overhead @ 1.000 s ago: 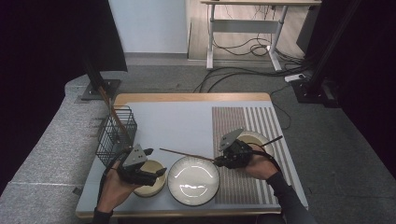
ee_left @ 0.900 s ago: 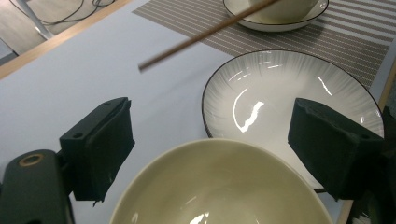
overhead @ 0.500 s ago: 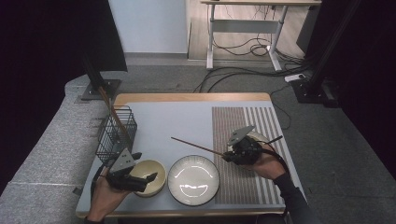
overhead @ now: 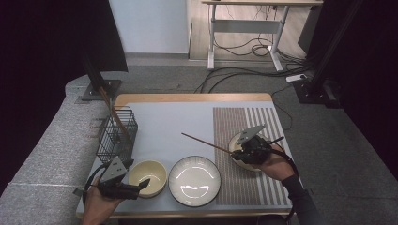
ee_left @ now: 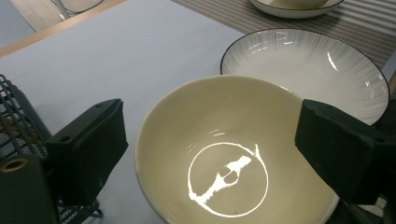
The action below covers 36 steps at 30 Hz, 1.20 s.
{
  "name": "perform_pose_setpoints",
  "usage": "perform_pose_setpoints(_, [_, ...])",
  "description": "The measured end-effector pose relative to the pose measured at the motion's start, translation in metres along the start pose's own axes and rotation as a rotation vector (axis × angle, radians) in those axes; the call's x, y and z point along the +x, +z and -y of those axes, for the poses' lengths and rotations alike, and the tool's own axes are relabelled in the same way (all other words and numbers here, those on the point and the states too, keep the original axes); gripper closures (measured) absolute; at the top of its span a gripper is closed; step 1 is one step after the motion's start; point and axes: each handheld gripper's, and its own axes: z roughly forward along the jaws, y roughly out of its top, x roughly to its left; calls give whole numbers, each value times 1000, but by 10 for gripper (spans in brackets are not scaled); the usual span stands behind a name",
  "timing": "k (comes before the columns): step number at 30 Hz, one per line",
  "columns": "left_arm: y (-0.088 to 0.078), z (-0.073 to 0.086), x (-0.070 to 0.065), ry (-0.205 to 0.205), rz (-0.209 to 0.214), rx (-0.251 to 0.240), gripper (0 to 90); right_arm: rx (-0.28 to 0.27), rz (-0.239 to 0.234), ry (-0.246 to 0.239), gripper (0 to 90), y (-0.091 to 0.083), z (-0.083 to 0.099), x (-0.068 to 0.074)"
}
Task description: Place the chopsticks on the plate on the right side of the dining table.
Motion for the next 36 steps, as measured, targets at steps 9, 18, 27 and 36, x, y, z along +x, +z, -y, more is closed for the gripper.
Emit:
perform_pose_setpoints(9, [-8,17,5,-19,-37,8,91,-5,36,44,842,-9,10,-7])
perform_pose_setpoints(18, [-21,38,16,-54,-81,7,84,-2,91,106,842,-23,22,-17])
perform_pose_setpoints(27, [-40,48,24,-94,-94,-32,81,-1,131,149,842,-31,34,-26])
perform_pose_setpoints(36, [-44,52,29,-99,-131,-27,81,5,151,177,843,-37,46,-33])
